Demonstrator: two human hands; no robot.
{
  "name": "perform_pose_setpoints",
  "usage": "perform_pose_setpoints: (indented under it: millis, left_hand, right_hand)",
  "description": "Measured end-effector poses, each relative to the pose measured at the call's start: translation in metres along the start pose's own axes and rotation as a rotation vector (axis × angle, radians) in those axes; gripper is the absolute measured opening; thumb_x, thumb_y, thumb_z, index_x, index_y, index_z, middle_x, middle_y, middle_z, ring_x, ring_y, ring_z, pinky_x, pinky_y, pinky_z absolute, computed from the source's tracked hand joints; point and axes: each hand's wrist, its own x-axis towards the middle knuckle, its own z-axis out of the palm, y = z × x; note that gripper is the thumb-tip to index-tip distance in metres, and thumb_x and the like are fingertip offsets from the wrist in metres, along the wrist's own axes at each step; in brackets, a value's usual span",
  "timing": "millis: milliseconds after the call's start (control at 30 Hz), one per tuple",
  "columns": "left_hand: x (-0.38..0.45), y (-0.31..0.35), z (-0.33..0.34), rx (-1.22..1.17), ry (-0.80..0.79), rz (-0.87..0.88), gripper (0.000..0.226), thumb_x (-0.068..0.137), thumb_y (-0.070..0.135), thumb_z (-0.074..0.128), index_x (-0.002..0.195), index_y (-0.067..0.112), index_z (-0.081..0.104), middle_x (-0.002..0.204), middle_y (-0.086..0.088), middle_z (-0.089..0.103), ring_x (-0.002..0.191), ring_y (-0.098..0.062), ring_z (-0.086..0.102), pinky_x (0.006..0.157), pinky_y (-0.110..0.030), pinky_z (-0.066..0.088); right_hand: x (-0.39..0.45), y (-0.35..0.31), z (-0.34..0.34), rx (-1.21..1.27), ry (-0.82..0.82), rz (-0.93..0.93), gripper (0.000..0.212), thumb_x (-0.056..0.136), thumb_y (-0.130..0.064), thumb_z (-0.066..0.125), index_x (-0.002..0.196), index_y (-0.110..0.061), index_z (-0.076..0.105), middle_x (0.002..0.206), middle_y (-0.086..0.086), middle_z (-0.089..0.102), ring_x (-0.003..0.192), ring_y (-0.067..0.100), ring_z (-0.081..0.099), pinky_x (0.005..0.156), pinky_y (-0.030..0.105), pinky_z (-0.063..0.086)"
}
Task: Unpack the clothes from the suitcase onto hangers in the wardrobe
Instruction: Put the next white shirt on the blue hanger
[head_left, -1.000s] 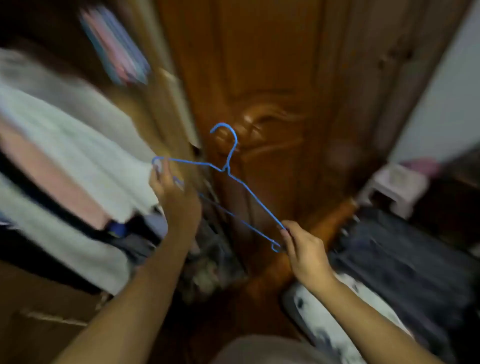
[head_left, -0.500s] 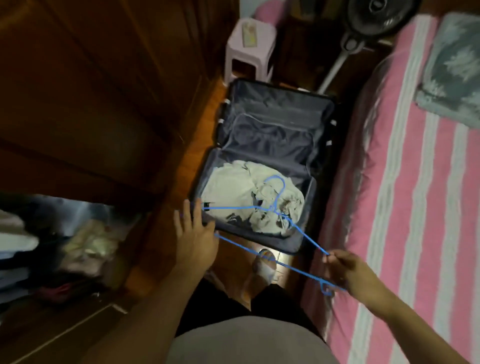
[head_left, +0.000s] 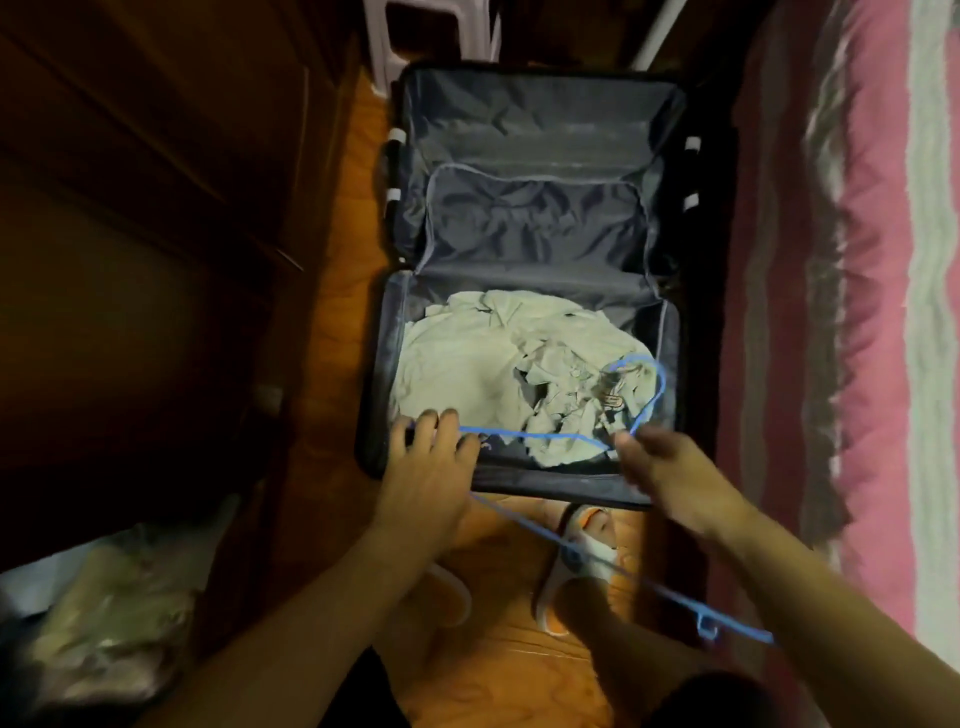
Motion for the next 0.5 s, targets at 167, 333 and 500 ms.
perform_pose_setpoints:
  millis: [167, 333, 500]
  left_hand:
    - [0.026, -0.066, 0.108, -0.038, -0.175, 0.063, 0.057, 0.079, 0.016, 0.064, 0.135, 0.020, 0.054, 0.159, -0.022, 0.029, 0.144, -0.044, 0.031, 0.116, -0.058, 0.028]
    - [0.087, -0.103, 0.241, -0.078, -0.451, -0.239, 0.066, 0.097, 0.033, 0.060, 0.152, 0.016, 0.028, 0.148, -0.010, 0.040, 0.132, -0.030, 0.045, 0.104, -0.042, 0.046]
    - [0.146, -0.125, 0.317, 0.242, -0.299, 0.081, 0.032, 0.077, 0.008, 0.068, 0.109, 0.008, 0.064, 0.104, -0.017, 0.061, 0.089, -0.035, 0.062, 0.070, -0.042, 0.055]
  right_hand:
    - [0.102, 0.033, 0.024, -0.288, 0.362, 0.015, 0.028, 0.100, -0.025, 0.055, 0.078, -0.008, 0.060, 0.080, 0.018, 0.067, 0.079, 0.035, 0.063, 0.066, 0.033, 0.044]
    - [0.200, 0.095, 0.032, -0.203, 0.550, -0.006, 0.030, 0.098, -0.034, 0.051, 0.085, -0.010, 0.064, 0.089, 0.019, 0.069, 0.083, 0.039, 0.062, 0.078, 0.047, 0.049]
    - [0.258, 0.138, 0.063, 0.060, 0.599, -0.086, 0.023, 0.103, -0.025, 0.050, 0.089, -0.011, 0.063, 0.071, 0.007, 0.057, 0.059, 0.023, 0.050, 0.045, 0.026, 0.040]
